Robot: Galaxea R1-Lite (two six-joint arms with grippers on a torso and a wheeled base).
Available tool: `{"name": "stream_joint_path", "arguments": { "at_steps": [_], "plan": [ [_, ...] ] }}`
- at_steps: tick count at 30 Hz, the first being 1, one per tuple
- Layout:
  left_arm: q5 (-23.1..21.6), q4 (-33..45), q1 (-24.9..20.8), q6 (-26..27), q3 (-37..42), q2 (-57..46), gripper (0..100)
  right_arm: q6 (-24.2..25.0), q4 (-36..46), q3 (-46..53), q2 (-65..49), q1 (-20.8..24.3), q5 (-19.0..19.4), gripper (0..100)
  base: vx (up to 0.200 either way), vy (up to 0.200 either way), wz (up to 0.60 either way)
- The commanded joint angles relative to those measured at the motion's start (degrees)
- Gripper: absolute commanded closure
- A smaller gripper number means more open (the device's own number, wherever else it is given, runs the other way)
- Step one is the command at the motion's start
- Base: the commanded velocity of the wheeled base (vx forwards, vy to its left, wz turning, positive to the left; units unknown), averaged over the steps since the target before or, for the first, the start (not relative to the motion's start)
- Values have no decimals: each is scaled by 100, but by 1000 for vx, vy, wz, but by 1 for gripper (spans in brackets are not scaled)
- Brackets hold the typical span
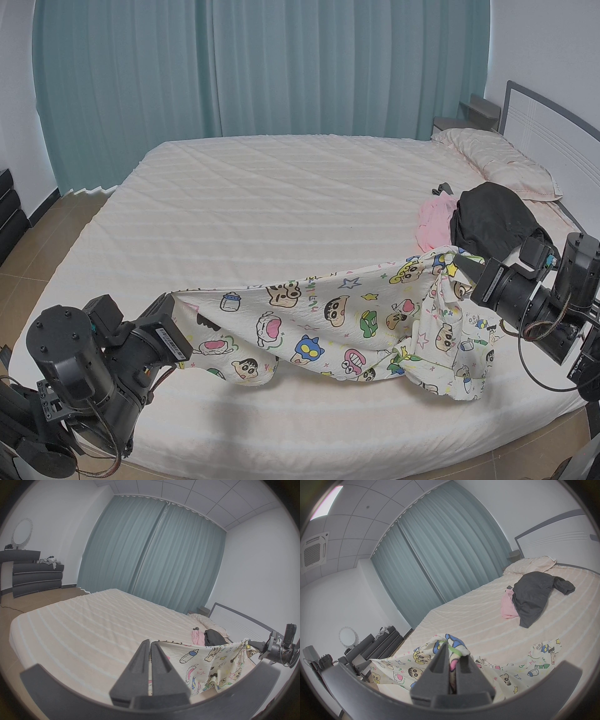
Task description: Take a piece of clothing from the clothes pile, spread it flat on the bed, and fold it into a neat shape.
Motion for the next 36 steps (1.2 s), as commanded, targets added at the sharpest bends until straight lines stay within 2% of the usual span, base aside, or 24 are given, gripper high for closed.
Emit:
{"name": "stream_joint_path", "arguments": {
  "at_steps": [1,8,13,28,36],
  "plan": [
    [0,-11,4,-6,-3,26,100,1,0,6,6,3,11,100,0,0,0],
    [-35,-11,-14,-15,6,-9,100,63,0,24,59,-6,29,100,0,0,0],
    [-35,-29,-66,-32,-12,-18,100,71,0,15,-12,-23,214,100,-200,0,0],
    [-8,-11,-137,3,-64,-431,100,63,88,138,-820,-102,284,100,-200,0,0],
    [18,-2,-453,328,15,-932,100,63,158,437,-1664,-94,890,100,-175,0,0]
  ]
}}
